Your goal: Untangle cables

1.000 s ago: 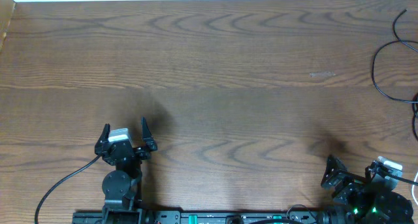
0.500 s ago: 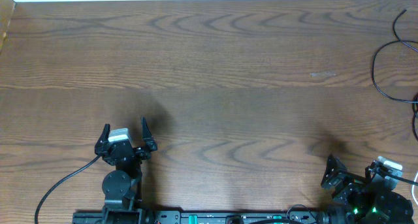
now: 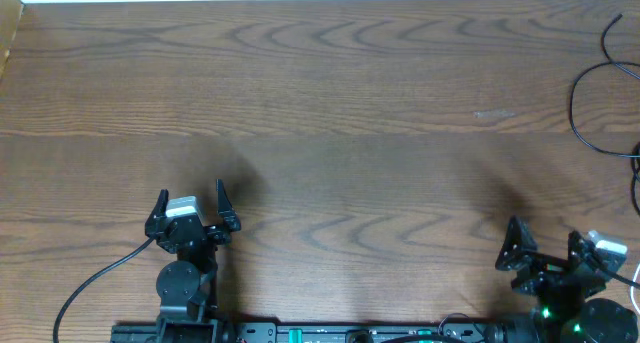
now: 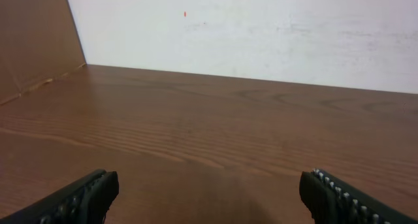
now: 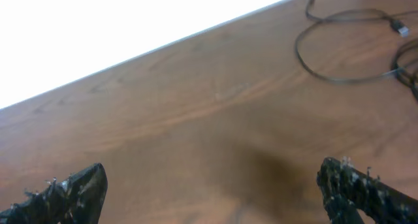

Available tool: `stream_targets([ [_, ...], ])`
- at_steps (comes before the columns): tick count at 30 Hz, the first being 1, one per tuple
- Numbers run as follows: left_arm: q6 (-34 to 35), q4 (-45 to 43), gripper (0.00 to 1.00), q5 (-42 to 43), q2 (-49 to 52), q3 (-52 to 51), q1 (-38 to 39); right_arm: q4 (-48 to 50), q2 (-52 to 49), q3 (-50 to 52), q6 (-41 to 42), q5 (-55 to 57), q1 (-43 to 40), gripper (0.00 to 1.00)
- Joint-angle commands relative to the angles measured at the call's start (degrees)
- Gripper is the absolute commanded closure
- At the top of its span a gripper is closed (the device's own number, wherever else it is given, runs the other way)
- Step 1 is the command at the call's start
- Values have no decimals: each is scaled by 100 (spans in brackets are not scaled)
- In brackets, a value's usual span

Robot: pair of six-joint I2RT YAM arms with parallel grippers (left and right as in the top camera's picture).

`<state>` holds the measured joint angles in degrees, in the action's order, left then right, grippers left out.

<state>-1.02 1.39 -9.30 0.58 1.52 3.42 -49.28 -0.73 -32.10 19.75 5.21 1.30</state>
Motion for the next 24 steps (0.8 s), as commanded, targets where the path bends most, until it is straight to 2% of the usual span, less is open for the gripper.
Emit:
stream_targets([
  [1,87,197,7,-15,-31,-129,-24,413,37,358,-446,22,20,1],
  [5,87,195,7,-15,-31,-129,-24,1093,39,940,-782,20,20,1],
  [16,90,195,7,-15,-31,-129,-24,3106,42,2433,-807,-111,20,1],
  [24,87,195,6,-15,-31,-129,-24,4291,42,3049,-883,-103,20,1],
])
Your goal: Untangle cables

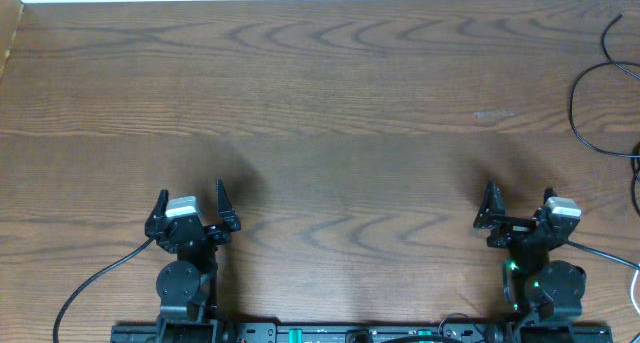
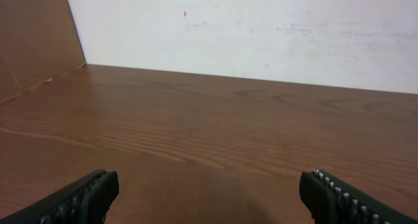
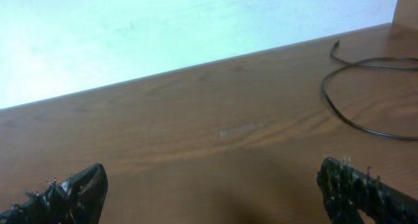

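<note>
Thin black cables (image 1: 585, 103) loop at the table's far right edge, partly cut off by the overhead frame; one loop (image 3: 353, 93) also shows at the right of the right wrist view. My right gripper (image 1: 518, 205) stands open near the front edge, well short of the cables, nothing between its fingers. Open and empty too, my left gripper (image 1: 191, 204) sits at the front left, far from the cables. Only bare wood lies between the left gripper's fingertips (image 2: 85, 194).
The brown wooden table (image 1: 320, 113) runs back to a white wall (image 2: 261, 28). A brown side panel (image 2: 32, 41) stands at the far left. The arms' own black leads (image 1: 90, 283) trail off the front edge near each base.
My right gripper has moved left and a little farther from the front edge, and turned to face straight back. The left arm and the cables have not moved.
</note>
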Available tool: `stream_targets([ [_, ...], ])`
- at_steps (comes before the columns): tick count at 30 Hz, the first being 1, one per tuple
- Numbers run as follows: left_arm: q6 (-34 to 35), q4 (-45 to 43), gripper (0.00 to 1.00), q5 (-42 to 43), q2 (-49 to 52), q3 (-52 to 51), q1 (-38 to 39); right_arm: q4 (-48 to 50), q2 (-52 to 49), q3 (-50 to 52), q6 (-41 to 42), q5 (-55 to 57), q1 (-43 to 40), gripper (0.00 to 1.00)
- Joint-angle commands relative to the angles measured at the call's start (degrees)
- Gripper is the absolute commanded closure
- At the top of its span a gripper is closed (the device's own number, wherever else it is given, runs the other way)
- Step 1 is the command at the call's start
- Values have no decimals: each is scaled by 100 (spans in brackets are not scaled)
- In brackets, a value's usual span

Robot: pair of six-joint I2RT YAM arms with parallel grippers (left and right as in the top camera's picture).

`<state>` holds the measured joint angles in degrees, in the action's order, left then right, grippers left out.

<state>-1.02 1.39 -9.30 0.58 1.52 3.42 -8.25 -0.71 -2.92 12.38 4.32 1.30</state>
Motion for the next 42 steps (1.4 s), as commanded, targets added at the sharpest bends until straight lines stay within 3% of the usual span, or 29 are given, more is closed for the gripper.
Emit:
stream_targets([
  [1,90,195,7,-15,-31,-129,-24,308,39,188,-203,-15,20,1],
  [11,87,197,7,-15,-31,-129,-24,446,42,262,-337,-44,20,1],
  [27,87,195,7,-15,-31,-129,-24,422,42,262,-1366,-101,20,1],
  [42,87,195,7,-15,-31,-129,-24,424,39,260,-1504,-83,20,1],
])
